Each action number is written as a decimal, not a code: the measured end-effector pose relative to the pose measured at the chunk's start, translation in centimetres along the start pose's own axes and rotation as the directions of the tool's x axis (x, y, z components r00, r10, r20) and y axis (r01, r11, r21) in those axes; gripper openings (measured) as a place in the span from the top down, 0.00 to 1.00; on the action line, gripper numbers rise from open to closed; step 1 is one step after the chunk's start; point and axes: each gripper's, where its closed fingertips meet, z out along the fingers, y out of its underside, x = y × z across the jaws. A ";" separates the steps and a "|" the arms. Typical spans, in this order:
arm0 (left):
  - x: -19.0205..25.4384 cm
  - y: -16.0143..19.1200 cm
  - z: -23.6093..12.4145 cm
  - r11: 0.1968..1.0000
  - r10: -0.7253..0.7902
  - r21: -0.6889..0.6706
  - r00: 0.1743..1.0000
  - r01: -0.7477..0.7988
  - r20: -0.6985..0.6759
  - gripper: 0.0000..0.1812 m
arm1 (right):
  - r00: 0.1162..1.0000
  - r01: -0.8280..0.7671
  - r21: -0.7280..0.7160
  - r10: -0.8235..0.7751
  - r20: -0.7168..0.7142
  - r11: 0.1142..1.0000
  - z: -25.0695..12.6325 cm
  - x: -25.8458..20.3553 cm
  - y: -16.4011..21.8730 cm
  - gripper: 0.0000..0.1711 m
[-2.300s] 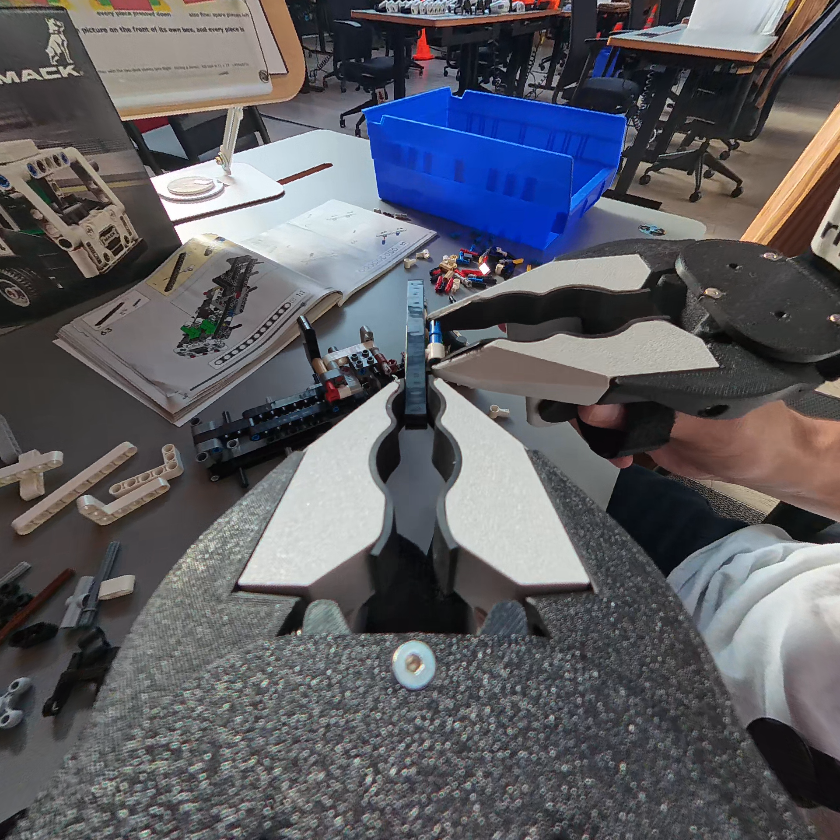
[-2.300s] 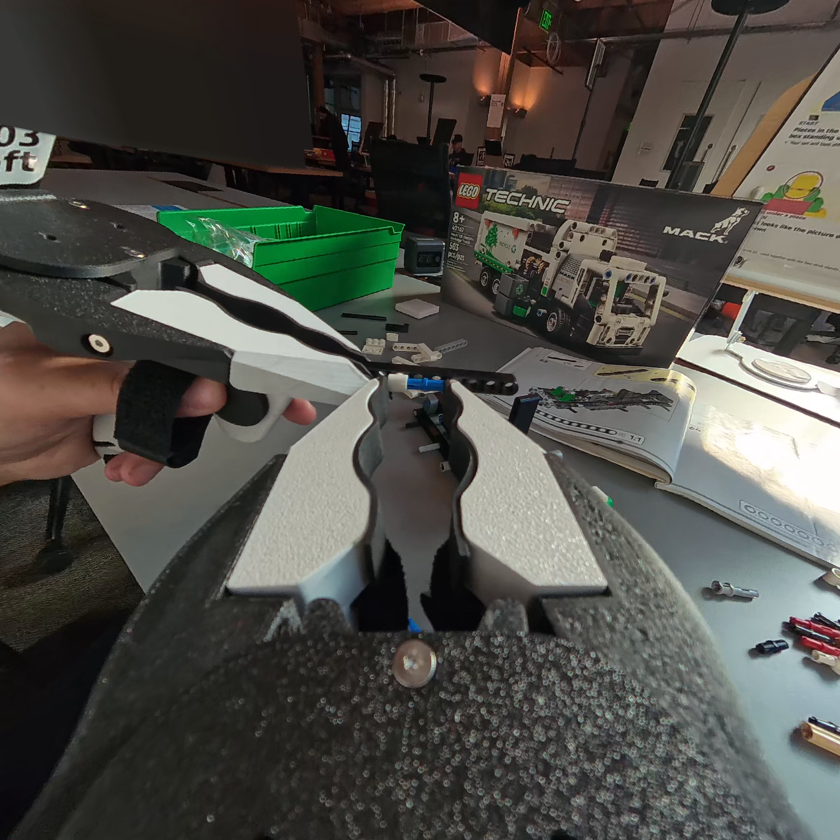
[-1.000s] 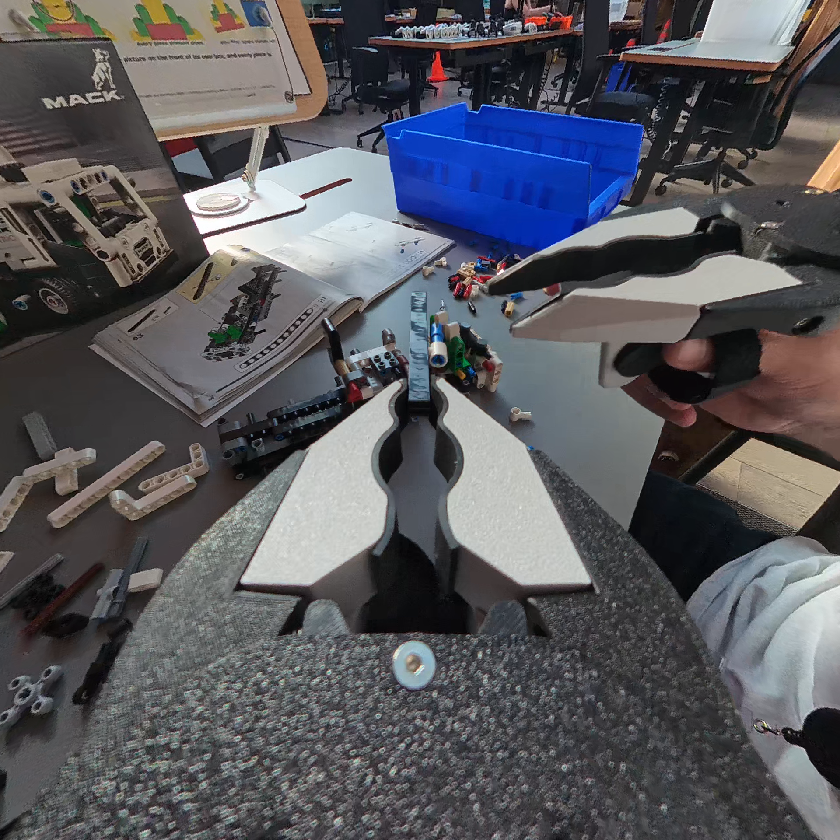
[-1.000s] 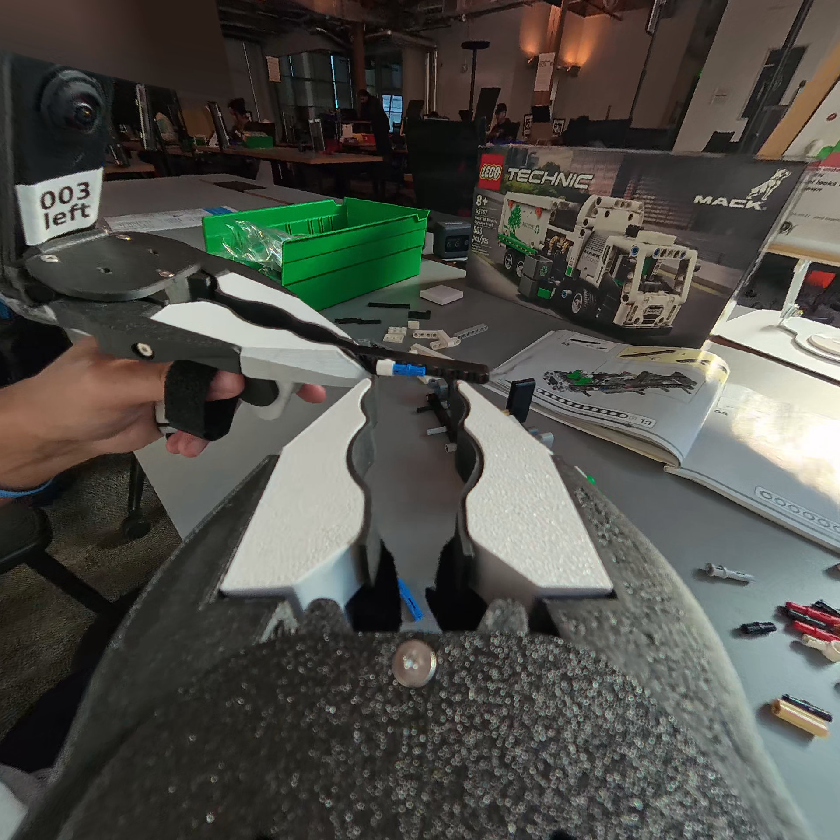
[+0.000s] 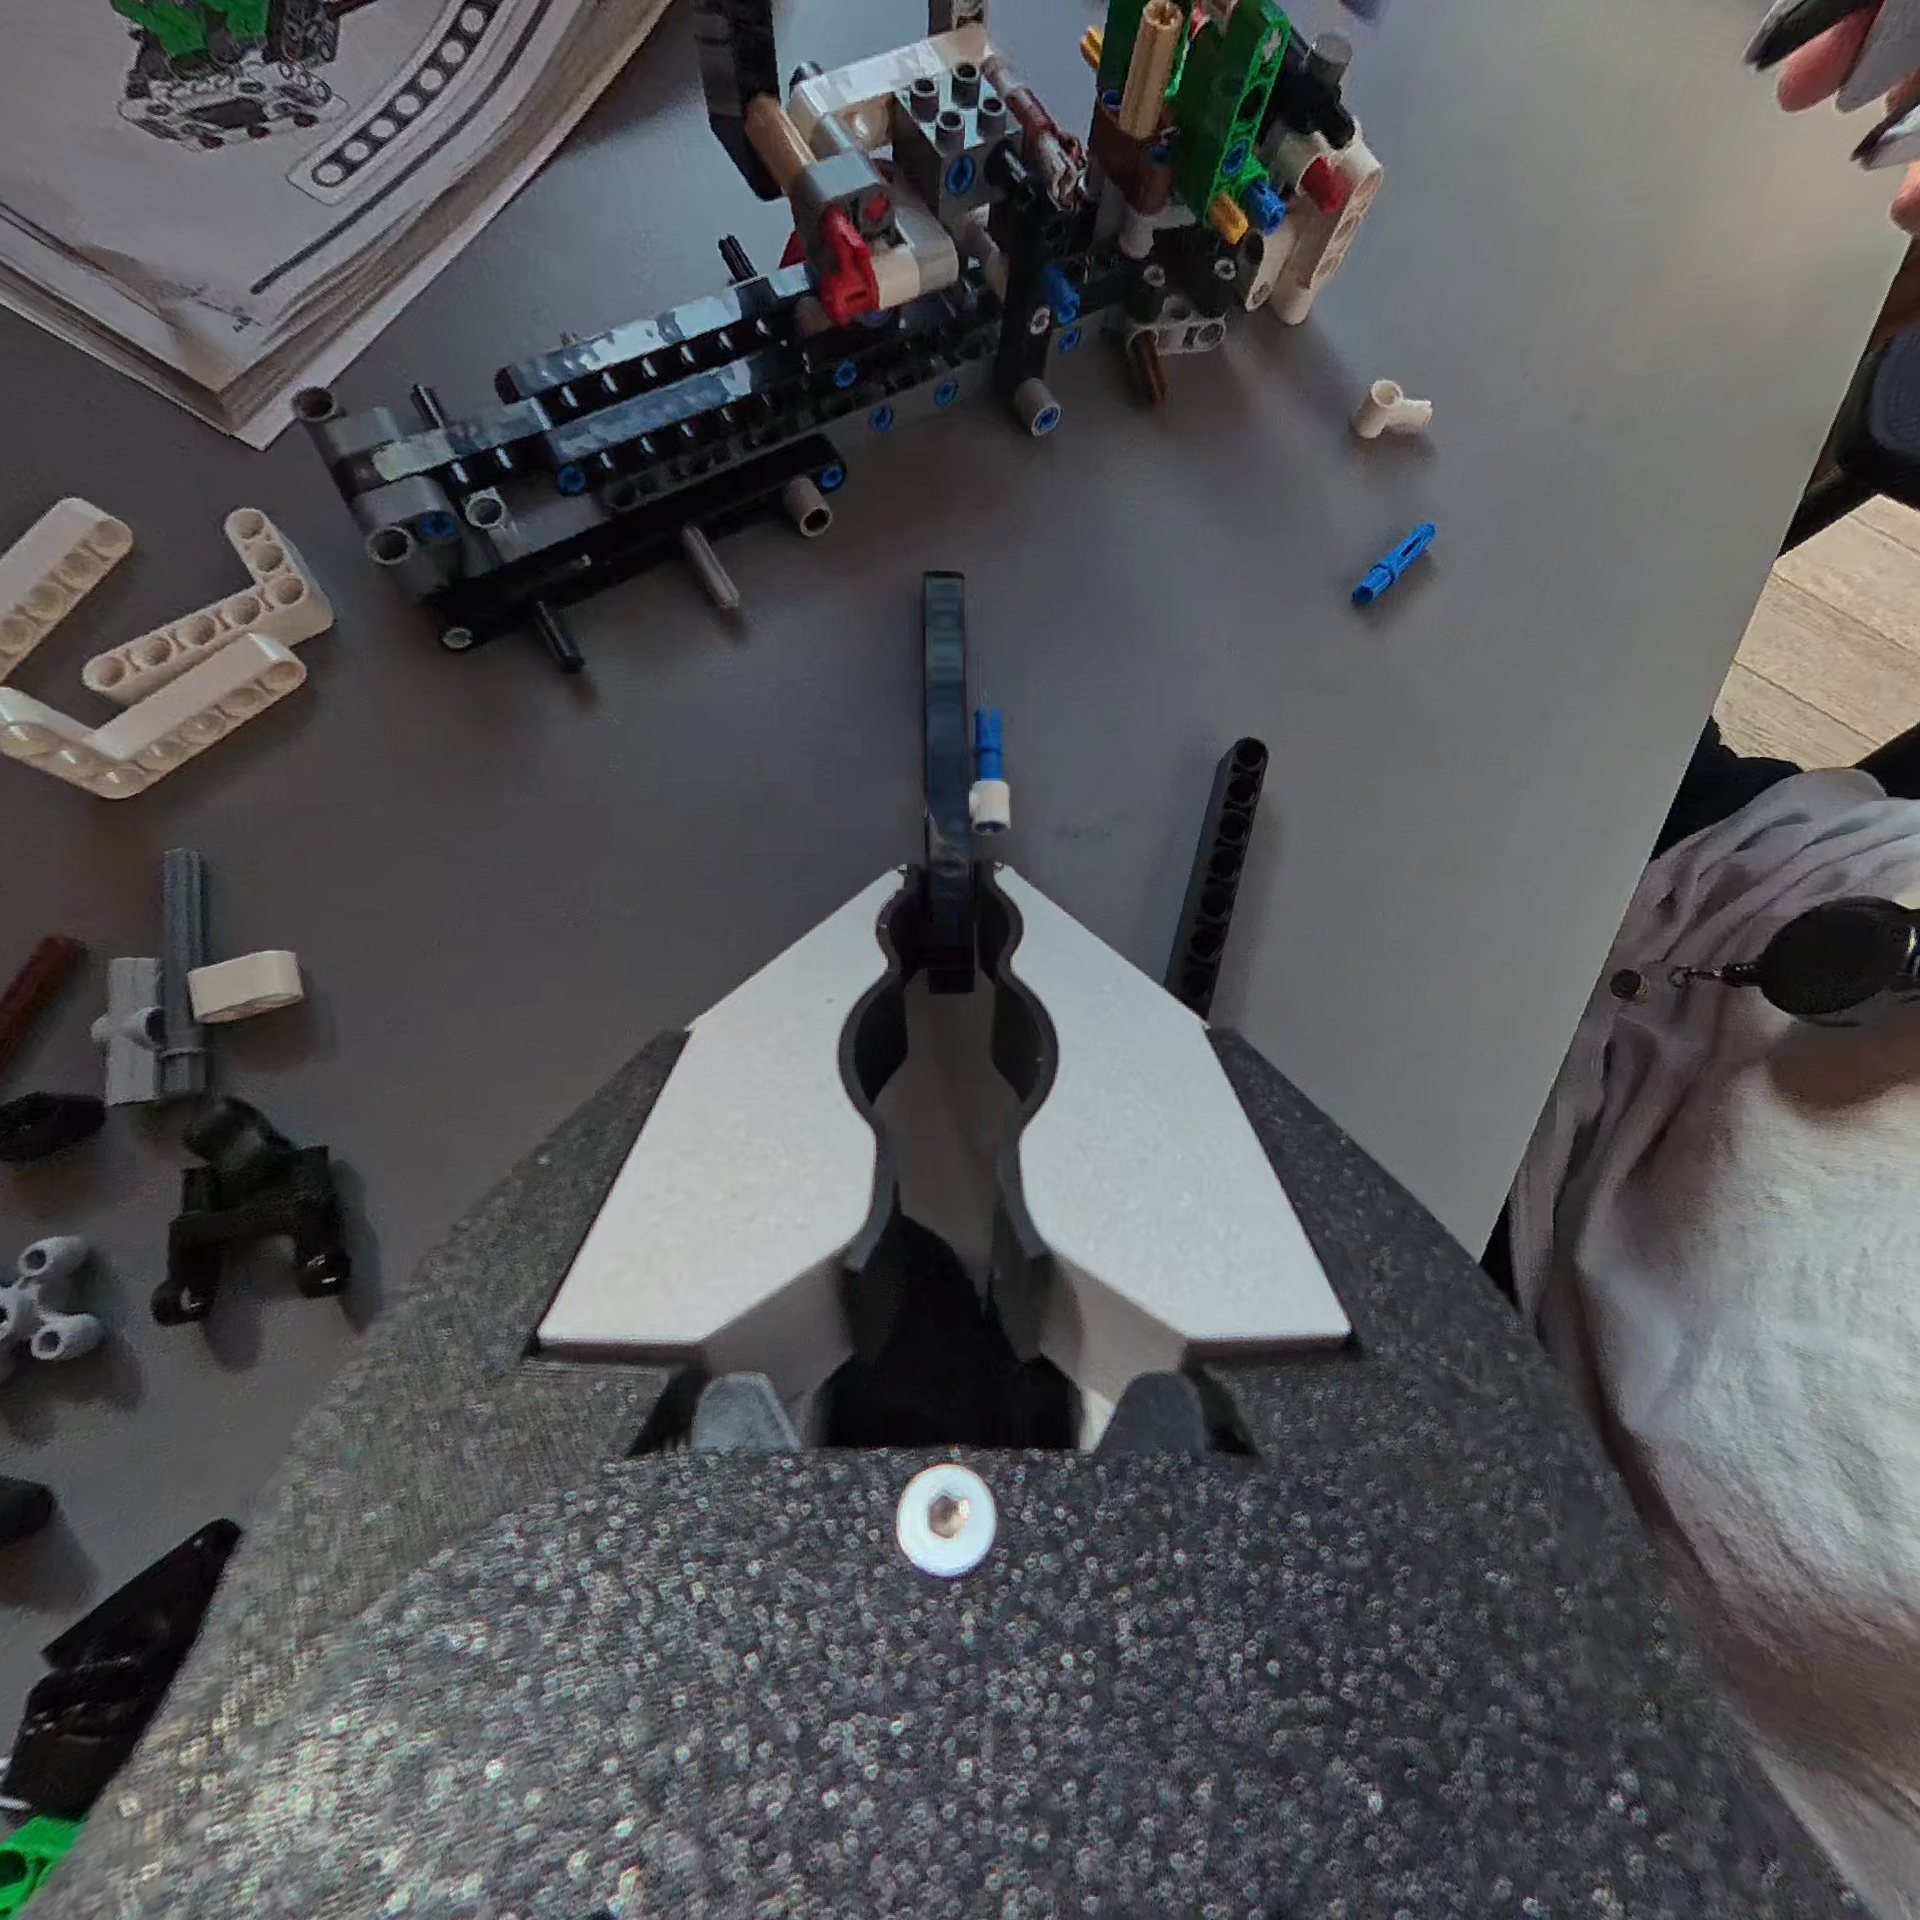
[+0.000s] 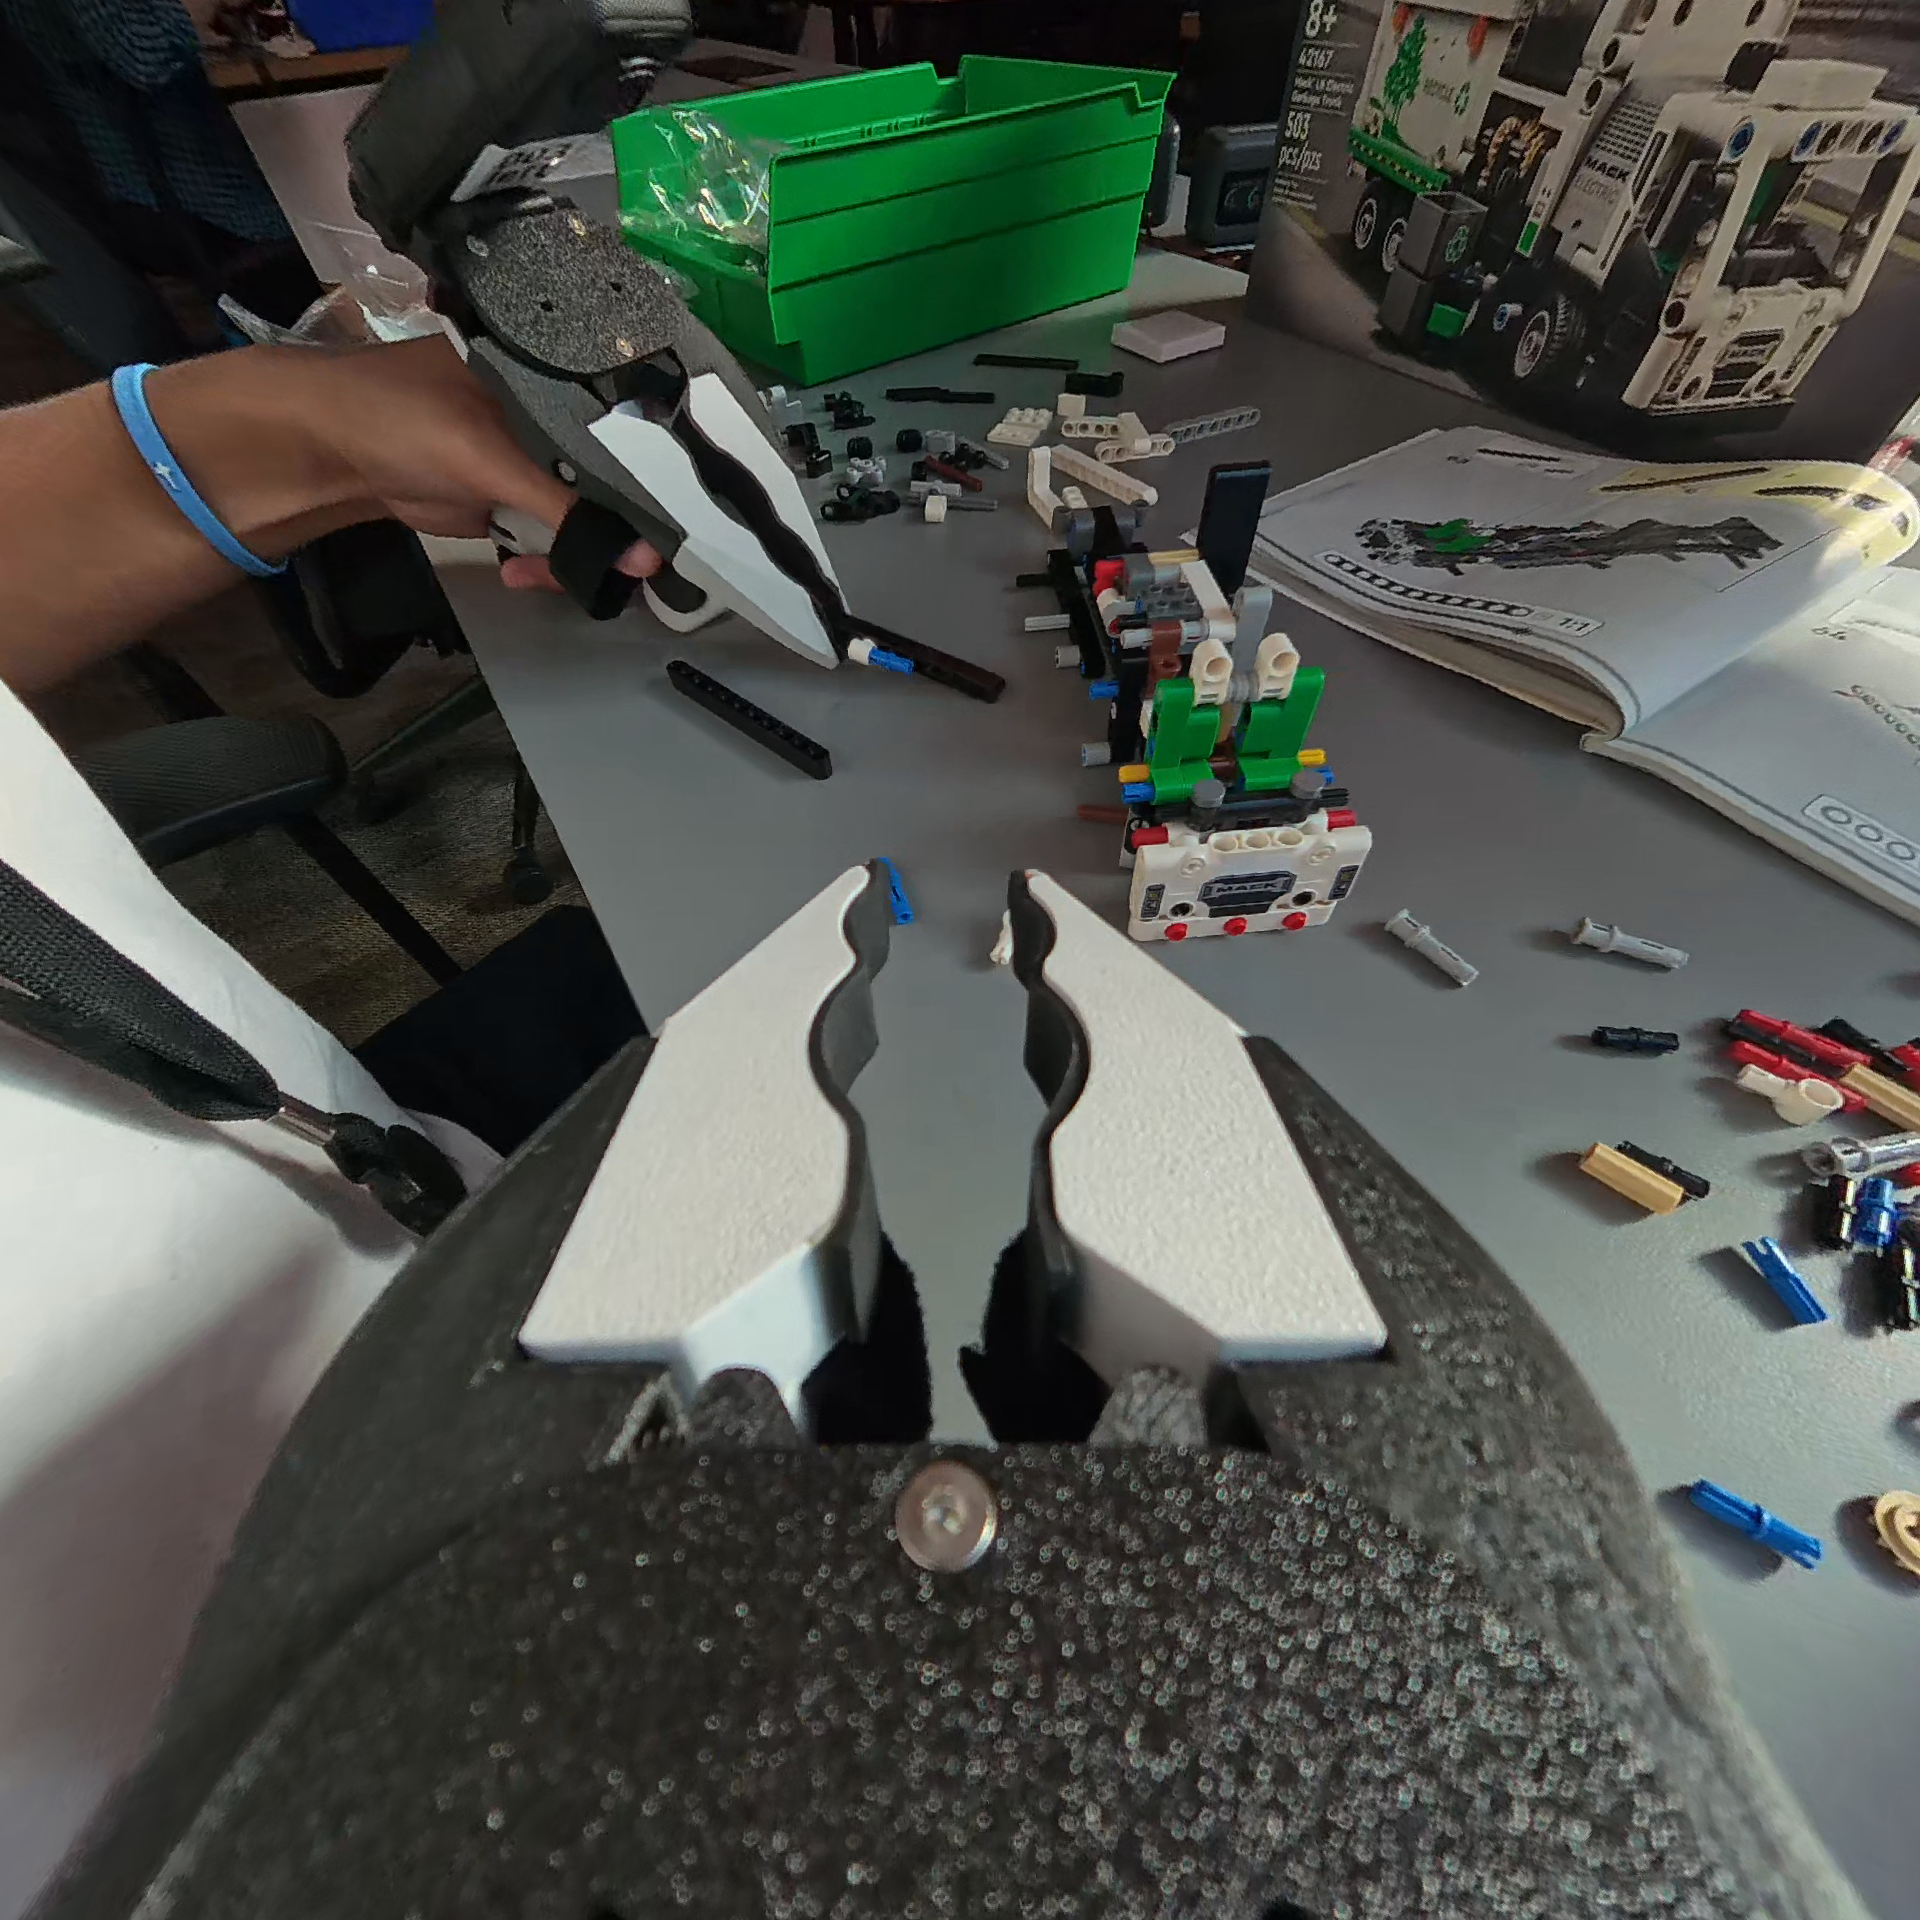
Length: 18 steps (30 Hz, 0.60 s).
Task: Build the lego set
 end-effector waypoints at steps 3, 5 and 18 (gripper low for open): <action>-0.2 0.1 -0.2 1.000 -0.006 -0.006 1.000 0.006 0.001 0.93 | 1.000 -0.019 -0.053 0.019 0.012 0.998 0.6 0.0 0.6 0.86; -0.4 0.2 -0.6 1.000 -0.006 -0.004 1.000 0.006 0.010 0.90 | 0.998 -0.041 -0.122 0.046 0.039 0.992 1.3 -0.6 1.4 0.83; 3.0 1.9 -4.2 0.997 0.055 0.063 0.997 -0.052 -0.050 0.88 | 0.999 0.045 -0.230 -0.037 0.037 0.972 4.8 -1.8 2.4 0.87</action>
